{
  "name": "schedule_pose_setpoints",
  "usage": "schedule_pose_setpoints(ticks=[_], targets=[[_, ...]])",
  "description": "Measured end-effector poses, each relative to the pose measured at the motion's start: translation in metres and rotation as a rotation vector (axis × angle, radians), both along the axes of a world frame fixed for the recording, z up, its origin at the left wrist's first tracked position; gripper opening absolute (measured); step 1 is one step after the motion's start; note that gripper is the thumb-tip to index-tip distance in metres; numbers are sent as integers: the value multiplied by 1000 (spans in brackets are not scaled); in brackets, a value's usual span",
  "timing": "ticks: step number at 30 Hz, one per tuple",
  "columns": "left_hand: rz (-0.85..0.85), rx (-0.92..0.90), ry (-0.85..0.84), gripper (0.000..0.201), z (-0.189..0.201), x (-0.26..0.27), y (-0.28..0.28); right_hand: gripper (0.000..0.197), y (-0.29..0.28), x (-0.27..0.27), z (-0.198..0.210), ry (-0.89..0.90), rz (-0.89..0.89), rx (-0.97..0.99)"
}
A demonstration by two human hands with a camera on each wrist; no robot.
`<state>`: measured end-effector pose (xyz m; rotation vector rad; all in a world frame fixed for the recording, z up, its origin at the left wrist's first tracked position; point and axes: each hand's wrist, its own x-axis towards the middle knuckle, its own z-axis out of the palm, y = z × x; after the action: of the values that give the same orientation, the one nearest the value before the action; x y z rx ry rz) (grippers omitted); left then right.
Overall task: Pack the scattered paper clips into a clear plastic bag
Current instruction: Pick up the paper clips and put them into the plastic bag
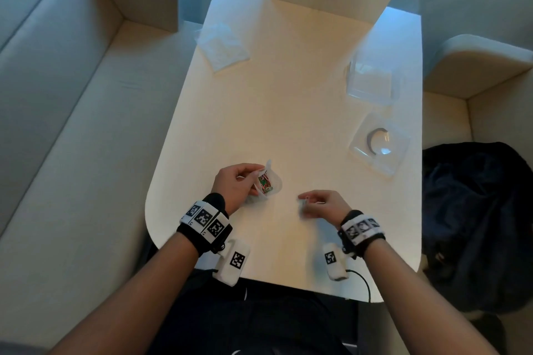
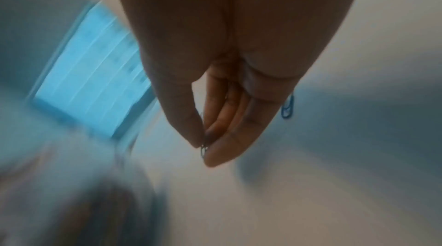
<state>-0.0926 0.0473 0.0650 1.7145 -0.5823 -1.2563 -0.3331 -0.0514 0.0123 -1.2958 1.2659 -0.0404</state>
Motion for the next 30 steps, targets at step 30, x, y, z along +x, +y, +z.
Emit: schedule_pose_setpoints(ticks=[30], targets=[[-47,38,-3,13,-1,-12,-9,23,-20,-30,-16,502,634,-626]])
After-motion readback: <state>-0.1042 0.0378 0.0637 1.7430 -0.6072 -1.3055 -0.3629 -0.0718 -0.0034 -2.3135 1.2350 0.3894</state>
